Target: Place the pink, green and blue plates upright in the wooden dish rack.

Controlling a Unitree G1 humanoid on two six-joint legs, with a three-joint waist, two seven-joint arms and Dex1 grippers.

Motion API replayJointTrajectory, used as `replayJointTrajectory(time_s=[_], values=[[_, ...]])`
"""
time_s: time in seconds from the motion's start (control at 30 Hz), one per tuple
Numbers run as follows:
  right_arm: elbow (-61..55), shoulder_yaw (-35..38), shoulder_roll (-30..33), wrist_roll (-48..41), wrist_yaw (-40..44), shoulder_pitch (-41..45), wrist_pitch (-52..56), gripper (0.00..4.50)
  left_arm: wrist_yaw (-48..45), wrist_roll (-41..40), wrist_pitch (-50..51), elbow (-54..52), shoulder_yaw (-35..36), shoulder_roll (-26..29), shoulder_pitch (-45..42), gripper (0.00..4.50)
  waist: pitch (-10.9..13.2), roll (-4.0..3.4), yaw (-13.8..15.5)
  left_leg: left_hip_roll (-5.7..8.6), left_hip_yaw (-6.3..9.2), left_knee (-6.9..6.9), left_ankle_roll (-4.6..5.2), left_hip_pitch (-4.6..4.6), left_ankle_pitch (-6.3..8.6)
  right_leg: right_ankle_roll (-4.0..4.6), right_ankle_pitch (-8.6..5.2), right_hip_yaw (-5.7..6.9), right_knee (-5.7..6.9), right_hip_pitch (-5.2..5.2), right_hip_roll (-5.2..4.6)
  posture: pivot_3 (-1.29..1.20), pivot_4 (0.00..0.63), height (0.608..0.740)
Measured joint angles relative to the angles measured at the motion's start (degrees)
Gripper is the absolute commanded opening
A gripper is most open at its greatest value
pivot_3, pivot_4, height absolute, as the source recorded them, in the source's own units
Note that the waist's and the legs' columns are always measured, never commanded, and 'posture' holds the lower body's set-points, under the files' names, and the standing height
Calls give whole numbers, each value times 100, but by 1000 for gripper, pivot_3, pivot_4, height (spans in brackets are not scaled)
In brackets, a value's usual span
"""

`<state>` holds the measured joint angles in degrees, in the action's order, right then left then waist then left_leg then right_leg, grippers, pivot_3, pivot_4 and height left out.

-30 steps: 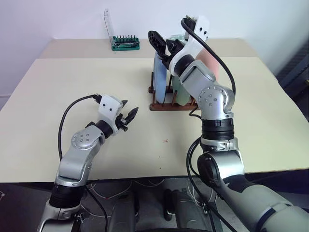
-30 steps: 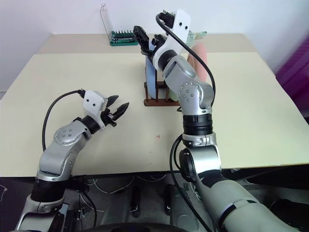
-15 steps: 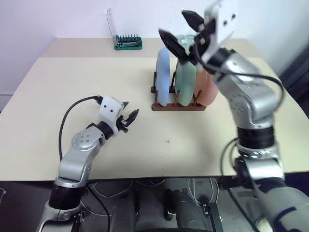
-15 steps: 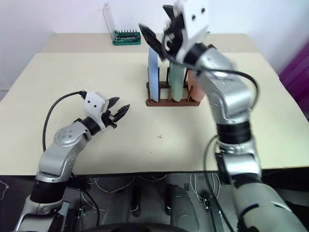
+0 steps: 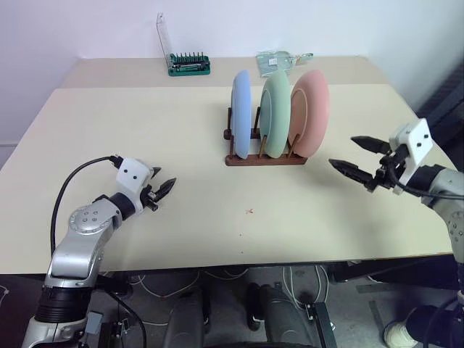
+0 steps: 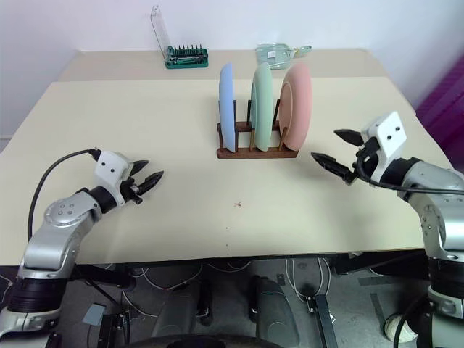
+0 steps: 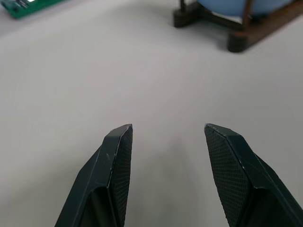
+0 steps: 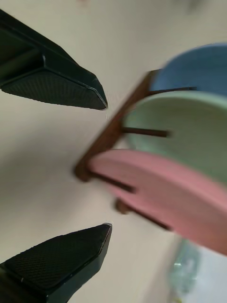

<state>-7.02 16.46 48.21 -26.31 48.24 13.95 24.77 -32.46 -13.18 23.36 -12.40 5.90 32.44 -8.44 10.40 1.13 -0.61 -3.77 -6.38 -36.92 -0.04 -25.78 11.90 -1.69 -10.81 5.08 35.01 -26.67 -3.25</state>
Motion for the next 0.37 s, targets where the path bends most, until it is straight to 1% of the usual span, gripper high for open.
replayJointTrajectory(time_s=[0.17,0.37], values=[[398,-36,-202,165,-44,4,-279,3905,16,4,22,-120,-60,-41,20,2467,0,0,7,2,0,0,1,-2,1,0,0,1,-3,1,-1,0,150,730],[575,-116,-252,312,-68,6,-418,3905,28,11,26,-129,-62,-82,36,2467,1,-2,11,3,0,-1,2,0,0,0,0,1,-2,4,-1,0,150,730]])
